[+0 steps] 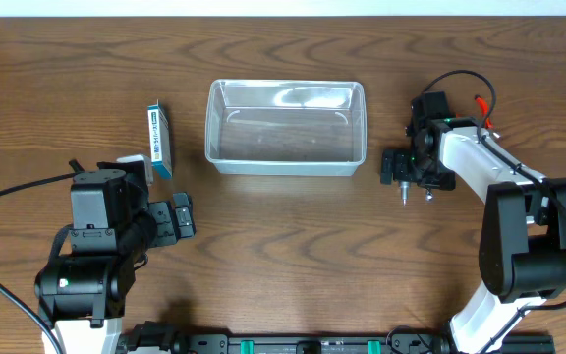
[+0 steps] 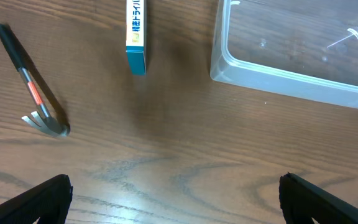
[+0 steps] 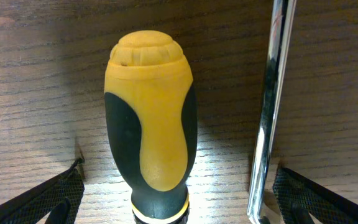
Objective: Pack container
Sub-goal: 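Move the right gripper over the yellow-black screwdriver, then lower the right gripper and close on the screwdriver handle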
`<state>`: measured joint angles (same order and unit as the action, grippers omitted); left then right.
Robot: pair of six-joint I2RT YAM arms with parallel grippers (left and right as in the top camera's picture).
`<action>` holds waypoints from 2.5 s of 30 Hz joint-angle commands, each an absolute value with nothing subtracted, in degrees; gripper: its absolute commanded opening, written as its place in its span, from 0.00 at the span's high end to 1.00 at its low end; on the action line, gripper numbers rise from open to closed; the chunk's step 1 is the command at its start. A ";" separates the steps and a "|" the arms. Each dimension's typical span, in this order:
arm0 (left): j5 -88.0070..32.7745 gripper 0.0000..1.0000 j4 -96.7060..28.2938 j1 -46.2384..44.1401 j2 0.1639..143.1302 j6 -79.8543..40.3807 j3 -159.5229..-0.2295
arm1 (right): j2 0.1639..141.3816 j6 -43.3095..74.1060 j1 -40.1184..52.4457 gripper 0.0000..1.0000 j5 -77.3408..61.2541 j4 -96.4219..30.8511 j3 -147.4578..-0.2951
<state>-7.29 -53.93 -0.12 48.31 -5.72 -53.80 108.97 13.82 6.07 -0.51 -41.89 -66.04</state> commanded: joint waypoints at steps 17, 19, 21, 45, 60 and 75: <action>-6.83 0.02 -56.31 -0.30 48.23 -4.78 -54.85 | 110.08 11.51 5.58 0.01 -1.48 -41.41 -64.20; -6.85 0.02 -56.36 -0.30 48.23 -4.78 -54.85 | 110.08 11.53 5.54 0.01 -1.50 -41.30 -64.20; -6.83 0.02 -56.38 -0.30 48.23 -4.78 -54.85 | 110.08 11.53 5.54 0.01 -1.45 -41.25 -64.20; -6.83 0.02 -56.34 -0.30 48.23 -4.75 -54.85 | 105.54 7.07 7.44 0.01 0.62 -43.07 -68.82; -6.83 0.02 -56.36 -0.30 48.23 -4.75 -54.85 | 105.34 2.72 10.04 0.01 -3.01 -43.42 -68.66; -6.83 0.02 -56.36 -0.30 48.23 -4.75 -54.85 | 109.08 3.14 9.41 0.01 -3.01 -41.98 -68.51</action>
<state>-7.29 -56.18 -0.12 48.31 -5.72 -53.80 107.22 3.64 9.65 -2.92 -42.24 -67.70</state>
